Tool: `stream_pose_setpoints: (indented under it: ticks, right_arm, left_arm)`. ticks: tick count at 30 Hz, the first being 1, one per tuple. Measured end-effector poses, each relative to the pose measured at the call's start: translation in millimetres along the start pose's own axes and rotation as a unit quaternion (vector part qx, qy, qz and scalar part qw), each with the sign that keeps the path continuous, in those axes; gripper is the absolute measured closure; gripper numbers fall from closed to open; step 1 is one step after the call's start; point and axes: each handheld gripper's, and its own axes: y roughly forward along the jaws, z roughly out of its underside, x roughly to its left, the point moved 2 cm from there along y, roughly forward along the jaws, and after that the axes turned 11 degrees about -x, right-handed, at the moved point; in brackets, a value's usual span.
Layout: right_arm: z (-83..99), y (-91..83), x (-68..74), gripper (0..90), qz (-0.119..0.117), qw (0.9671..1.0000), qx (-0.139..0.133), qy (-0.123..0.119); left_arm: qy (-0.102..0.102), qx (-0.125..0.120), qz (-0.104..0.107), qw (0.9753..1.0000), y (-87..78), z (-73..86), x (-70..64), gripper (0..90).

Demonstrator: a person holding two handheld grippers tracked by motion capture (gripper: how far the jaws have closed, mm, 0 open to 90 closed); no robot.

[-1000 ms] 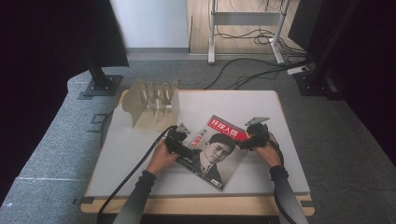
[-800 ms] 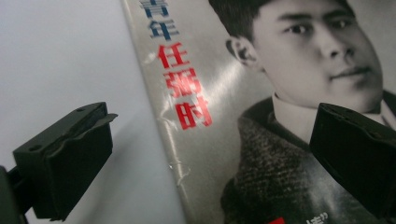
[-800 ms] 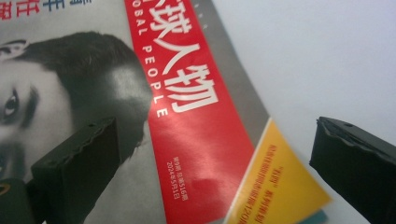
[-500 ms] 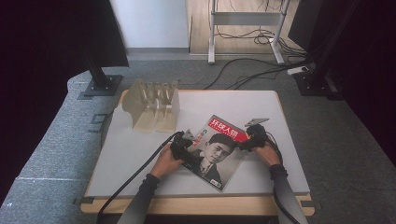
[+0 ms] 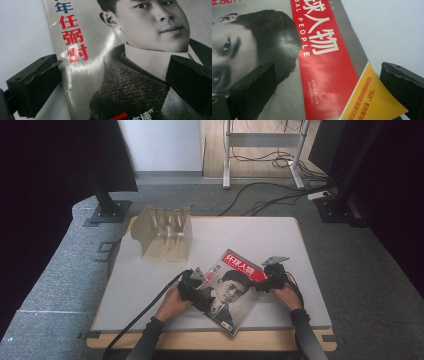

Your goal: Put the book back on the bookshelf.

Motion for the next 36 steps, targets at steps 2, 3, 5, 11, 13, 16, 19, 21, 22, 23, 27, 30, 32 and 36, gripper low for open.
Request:
stream_pose_setpoints:
  ticks: [2,3,5,11,13,16,19,21,22,23,27,30,32,36]
  right_arm:
    - [2.7,-3.3,5.3,1.2,0.0,1.0,-0.002,-0.001]
    - [4.2,-5.1,8.1,1.2,-0.001,1.0,-0.003,-0.002]
    - [6.9,-7.7,12.6,1.2,-0.001,1.0,-0.007,-0.002]
    - [9.5,-21.2,18.1,1.4,0.015,0.9996,0.003,-0.024]
    - [13.3,-29.6,17.4,1.5,0.02,0.9995,0.003,-0.025]
    - [22.7,-47.0,17.0,1.1,0.031,0.9994,0.001,-0.017]
    - [31.0,-59.0,19.9,1.1,0.034,0.9994,-0.002,-0.009]
    - [34.9,-61.7,22.7,1.1,0.035,0.9993,0.002,-0.011]
    - [36.7,-61.7,24.0,1.1,0.034,0.9993,0.007,-0.015]
    - [38.0,-60.8,25.2,0.8,0.031,0.9992,0.014,-0.019]
    - [37.9,-57.7,23.5,0.0,0.033,0.9992,0.016,-0.018]
    - [35.4,-55.5,22.8,0.0,0.044,0.9986,0.016,-0.025]
    - [33.9,-53.5,21.6,0.0,0.045,0.9985,0.017,-0.025]
    - [30.8,-47.5,17.2,0.0,0.046,0.9987,0.016,-0.015]
  left_arm:
    - [0.0,0.0,0.0,1.0,-3.4,2.9,-4.0,0.0]
    - [0.001,0.001,0.0,1.0,-5.2,4.3,-6.0,0.0]
    - [0.001,0.001,0.0,1.0,-7.4,6.4,-9.4,0.0]
    - [-0.001,-0.006,-0.003,1.0,-9.8,9.9,-14.3,0.0]
    - [-0.001,-0.008,-0.002,1.0,-10.9,11.2,-15.2,0.0]
    - [-0.002,-0.009,-0.003,1.0,-12.1,12.4,-18.0,0.0]
    - [-0.002,-0.008,-0.004,1.0,-13.6,13.7,-22.3,0.0]
    - [-0.001,-0.007,-0.003,1.0,-14.7,14.8,-26.1,0.0]
    - [-0.001,-0.007,-0.002,1.0,-15.3,15.4,-28.1,0.0]
    - [0.0,-0.008,-0.002,1.0,-15.8,16.0,-29.9,0.0]
    - [-0.006,-0.004,0.012,0.9999,-19.9,16.4,-29.1,0.0]
    - [-0.012,-0.012,0.007,0.9998,-29.4,12.7,-18.9,0.0]
    - [-0.008,-0.013,-0.016,0.9998,-37.4,10.2,-8.4,0.0]
    - [-0.013,-0.01,-0.058,0.9982,-48.9,10.5,15.6,0.0]
